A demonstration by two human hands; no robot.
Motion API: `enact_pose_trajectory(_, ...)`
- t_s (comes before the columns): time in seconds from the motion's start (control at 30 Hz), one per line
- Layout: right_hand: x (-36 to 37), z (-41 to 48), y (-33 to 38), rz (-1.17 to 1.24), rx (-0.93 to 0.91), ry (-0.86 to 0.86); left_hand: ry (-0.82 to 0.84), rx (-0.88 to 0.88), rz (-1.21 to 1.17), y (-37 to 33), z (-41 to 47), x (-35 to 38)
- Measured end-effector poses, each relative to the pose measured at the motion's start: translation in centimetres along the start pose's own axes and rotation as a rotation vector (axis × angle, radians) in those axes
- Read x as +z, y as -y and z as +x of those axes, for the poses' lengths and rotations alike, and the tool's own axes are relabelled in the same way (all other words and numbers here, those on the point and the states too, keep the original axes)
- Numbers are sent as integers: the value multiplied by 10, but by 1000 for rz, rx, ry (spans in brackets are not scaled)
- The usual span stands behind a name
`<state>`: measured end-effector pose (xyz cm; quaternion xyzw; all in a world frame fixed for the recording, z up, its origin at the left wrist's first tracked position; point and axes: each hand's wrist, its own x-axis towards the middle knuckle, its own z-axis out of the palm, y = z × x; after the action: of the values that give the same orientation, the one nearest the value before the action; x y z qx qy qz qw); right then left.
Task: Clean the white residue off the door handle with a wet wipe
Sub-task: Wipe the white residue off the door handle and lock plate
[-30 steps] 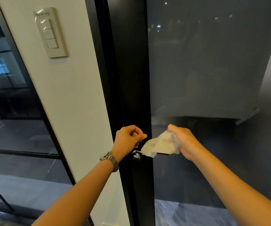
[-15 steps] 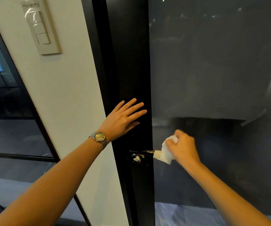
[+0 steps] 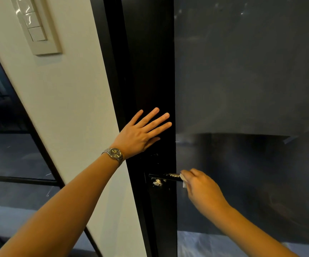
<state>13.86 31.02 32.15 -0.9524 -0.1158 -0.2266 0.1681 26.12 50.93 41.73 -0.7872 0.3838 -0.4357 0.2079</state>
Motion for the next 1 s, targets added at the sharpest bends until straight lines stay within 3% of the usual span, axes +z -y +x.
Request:
enact_pose_trajectory(0.23, 32, 20, 52, 25, -119, -21, 23, 4, -38, 1, -1, 0)
enact_pose_trajectory(0.4, 3, -2, 21, 182, -97, 81, 32, 25, -47, 2, -2, 1)
enact_pose_trajectory(0.53, -1, 7, 24, 128, -56, 84, 27, 6, -41, 2, -2, 1)
enact_pose_trajectory(0.67, 30, 24, 57, 181, -167, 111, 6, 14, -8, -1, 0, -6)
enact_pose_trajectory(0.8, 23, 22, 42, 229, -242, 134, -7, 18, -27, -1, -1, -7)
enact_pose_trajectory(1.0, 14, 18, 39, 225, -229, 134, 8, 2, -22, -2, 1, -10)
